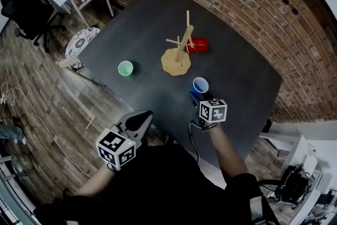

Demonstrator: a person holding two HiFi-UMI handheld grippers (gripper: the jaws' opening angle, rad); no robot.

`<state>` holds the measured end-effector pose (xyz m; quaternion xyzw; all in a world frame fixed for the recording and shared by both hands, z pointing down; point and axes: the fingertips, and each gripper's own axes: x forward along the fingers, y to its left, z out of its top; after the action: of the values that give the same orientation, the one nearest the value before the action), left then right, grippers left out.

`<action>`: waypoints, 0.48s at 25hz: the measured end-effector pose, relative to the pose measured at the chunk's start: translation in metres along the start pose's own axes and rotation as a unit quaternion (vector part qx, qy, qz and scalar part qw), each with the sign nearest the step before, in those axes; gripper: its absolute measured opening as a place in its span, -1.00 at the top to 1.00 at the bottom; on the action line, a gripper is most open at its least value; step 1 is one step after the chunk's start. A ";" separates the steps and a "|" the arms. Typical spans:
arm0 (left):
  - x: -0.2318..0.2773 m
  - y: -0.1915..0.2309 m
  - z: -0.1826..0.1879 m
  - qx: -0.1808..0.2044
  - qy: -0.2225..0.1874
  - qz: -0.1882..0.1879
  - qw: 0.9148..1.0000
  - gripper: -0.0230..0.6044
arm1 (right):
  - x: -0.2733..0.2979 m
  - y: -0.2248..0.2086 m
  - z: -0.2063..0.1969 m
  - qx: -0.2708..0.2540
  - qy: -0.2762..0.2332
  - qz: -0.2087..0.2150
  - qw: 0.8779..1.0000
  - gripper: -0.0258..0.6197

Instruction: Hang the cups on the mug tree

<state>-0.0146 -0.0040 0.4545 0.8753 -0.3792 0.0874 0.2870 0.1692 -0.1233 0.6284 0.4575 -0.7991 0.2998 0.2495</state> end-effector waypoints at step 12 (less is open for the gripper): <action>-0.009 0.020 0.013 -0.027 -0.034 -0.020 0.999 0.86 | -0.023 0.025 0.058 -0.139 0.004 -0.062 0.988 0.15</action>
<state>-0.0356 -0.0165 0.4492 0.8774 -0.3729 0.0420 0.2990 0.1504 -0.1413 0.5665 0.4657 -0.8020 0.1714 0.3325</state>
